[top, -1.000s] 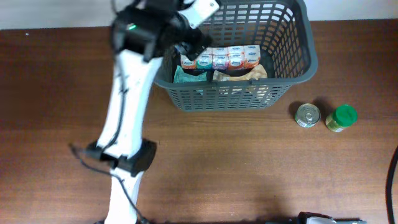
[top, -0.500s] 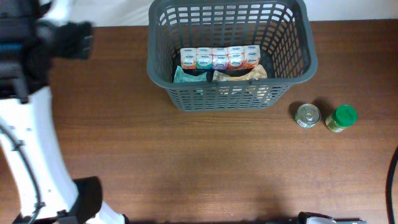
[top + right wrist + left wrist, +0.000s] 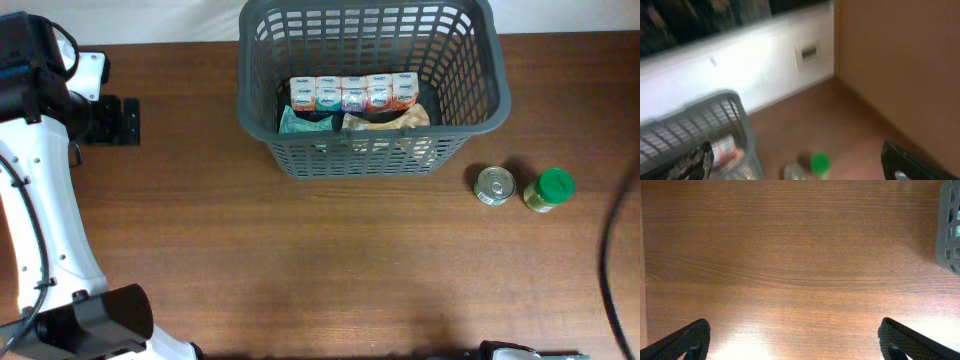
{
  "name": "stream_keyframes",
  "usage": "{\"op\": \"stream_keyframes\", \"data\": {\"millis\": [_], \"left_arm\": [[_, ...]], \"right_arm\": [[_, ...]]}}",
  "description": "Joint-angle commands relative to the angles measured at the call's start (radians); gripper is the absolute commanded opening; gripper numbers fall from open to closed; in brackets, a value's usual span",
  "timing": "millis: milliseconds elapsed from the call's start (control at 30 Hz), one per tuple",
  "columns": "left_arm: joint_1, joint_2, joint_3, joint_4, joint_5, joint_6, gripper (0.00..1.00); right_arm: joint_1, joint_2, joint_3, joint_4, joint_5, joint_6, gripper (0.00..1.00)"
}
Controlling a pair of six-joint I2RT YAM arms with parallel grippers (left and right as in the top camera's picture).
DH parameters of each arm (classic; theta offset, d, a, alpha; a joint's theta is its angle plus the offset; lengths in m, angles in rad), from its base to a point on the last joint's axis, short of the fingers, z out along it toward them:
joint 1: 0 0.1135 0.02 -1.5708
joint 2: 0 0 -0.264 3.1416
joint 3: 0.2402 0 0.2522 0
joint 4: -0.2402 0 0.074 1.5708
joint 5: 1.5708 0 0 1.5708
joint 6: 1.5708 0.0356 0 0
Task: Pack container
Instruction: 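Withdraw the left arm to the left side, then reach the right gripper to the green-lidded jar and grasp it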
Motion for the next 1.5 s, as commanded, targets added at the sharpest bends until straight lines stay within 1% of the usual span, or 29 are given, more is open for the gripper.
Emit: {"op": "stream_keyframes", "data": {"millis": [0,33,100,200,233,300,333,400,500,567,633,933,1200,1467], "left_arm": [[0.003,-0.008,-0.006,0.002,0.015,-0.012,0.99],[0.003,-0.008,-0.006,0.002,0.015,-0.012,0.99],[0.003,-0.008,-0.006,0.002,0.015,-0.012,0.99],[0.003,-0.008,-0.006,0.002,0.015,-0.012,0.99],[0.003,-0.008,-0.006,0.002,0.015,-0.012,0.99],[0.003,-0.008,-0.006,0.002,0.015,-0.012,0.99],[0.003,-0.008,-0.006,0.002,0.015,-0.012,0.99],[0.003,-0.008,-0.006,0.002,0.015,-0.012,0.99],[0.003,-0.008,-0.006,0.002,0.015,-0.012,0.99],[0.003,-0.008,-0.006,0.002,0.015,-0.012,0.99],[0.003,-0.008,-0.006,0.002,0.015,-0.012,0.99],[0.003,-0.008,-0.006,0.002,0.015,-0.012,0.99],[0.003,-0.008,-0.006,0.002,0.015,-0.012,0.99],[0.003,-0.008,-0.006,0.002,0.015,-0.012,0.99]], "right_arm": [[-0.006,0.145,-0.239,-0.002,0.114,0.056,0.99],[-0.009,0.189,-0.304,0.0,0.165,0.103,0.99],[-0.024,0.268,-0.374,0.025,0.198,0.137,0.99],[-0.065,0.383,-0.407,0.087,0.168,0.137,0.99],[-0.103,0.449,-0.407,0.109,0.105,0.137,0.99],[-0.164,0.516,-0.407,0.14,-0.014,0.135,0.99],[-0.201,0.542,-0.407,0.163,-0.096,0.112,0.99],[-0.255,0.571,-0.407,0.209,-0.198,0.078,0.99],[-0.333,0.625,-0.412,0.225,-0.266,0.072,0.99],[-0.357,0.655,-0.437,0.22,-0.269,0.072,0.99],[-0.361,0.666,-0.466,0.23,-0.269,0.072,0.99],[-0.333,0.668,-0.777,0.369,-0.259,0.092,0.99],[-0.327,0.668,-0.905,0.478,-0.329,0.091,0.99],[-0.277,0.668,-1.066,0.615,-0.328,0.11,0.99]]}}
